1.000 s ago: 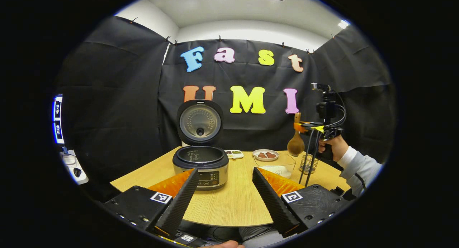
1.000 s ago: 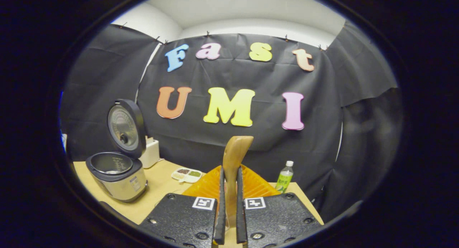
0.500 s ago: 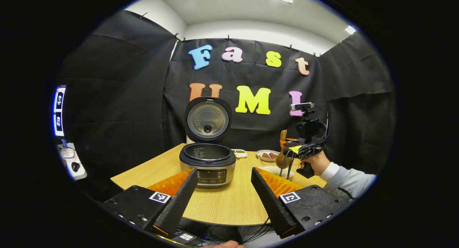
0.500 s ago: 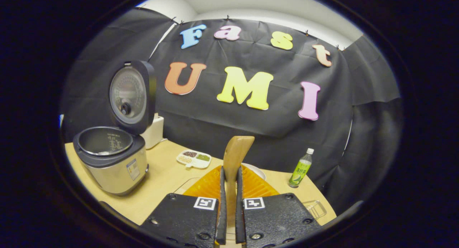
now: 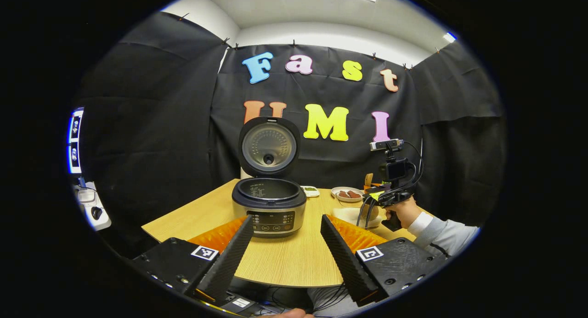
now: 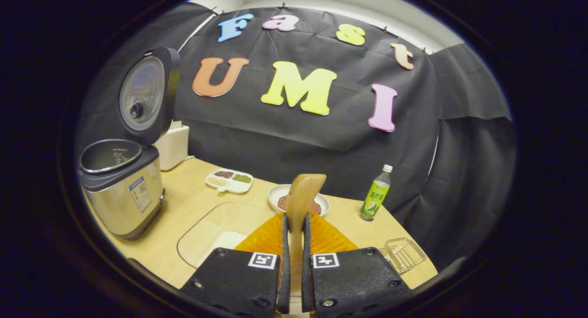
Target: Close the left gripper, press the button to open the rice cooker; take a wooden spoon from the chopstick holder with the right hand, scoop a spoonful of rice and pour it into the rice cooker, then put the wooden spoon back into the chopstick holder.
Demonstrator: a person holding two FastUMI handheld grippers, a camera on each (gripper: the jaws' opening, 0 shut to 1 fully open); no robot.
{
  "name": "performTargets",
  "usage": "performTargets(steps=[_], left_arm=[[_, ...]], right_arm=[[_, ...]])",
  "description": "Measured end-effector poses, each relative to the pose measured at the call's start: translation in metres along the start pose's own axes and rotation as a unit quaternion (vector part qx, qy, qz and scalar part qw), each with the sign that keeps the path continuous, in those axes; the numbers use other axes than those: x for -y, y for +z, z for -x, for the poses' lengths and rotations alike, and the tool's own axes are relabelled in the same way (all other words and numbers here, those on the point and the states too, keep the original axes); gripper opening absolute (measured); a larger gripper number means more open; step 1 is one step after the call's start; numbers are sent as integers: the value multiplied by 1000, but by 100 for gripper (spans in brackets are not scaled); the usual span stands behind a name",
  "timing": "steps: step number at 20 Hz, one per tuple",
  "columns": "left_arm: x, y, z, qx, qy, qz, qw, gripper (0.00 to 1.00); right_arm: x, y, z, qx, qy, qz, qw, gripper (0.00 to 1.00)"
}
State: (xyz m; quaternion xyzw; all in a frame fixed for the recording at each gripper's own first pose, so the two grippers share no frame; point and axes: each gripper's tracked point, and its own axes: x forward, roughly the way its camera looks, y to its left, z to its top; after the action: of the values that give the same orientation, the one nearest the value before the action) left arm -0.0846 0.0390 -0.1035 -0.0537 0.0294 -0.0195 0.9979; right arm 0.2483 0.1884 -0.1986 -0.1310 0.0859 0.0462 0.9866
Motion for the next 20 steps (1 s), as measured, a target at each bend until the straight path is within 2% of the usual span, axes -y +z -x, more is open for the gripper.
performTargets(steps=[5, 9, 11, 12, 15, 20], left_arm=[[5, 5, 3, 3, -7, -9, 1000, 94], [4, 2, 1, 0, -6, -4, 1000, 94], [4, 0, 0, -4, -5, -3, 1000, 94], [4, 0, 0, -6, -4, -3, 1000, 94], [3, 0, 0, -7, -2, -13, 1000, 94], [7, 1, 1, -7, -5, -19, 1000, 94]], right_arm=[[-18, -9, 17, -53, 39, -98, 993, 15], [-38, -5, 29, -85, 96, -212, 969, 15], [-40, -4, 28, -87, 110, -257, 956, 15], [-39, -3, 29, -87, 117, -286, 947, 15], [-33, -5, 25, -99, 139, -389, 905, 15], [-9, -23, 16, -140, 140, -529, 825, 15]])
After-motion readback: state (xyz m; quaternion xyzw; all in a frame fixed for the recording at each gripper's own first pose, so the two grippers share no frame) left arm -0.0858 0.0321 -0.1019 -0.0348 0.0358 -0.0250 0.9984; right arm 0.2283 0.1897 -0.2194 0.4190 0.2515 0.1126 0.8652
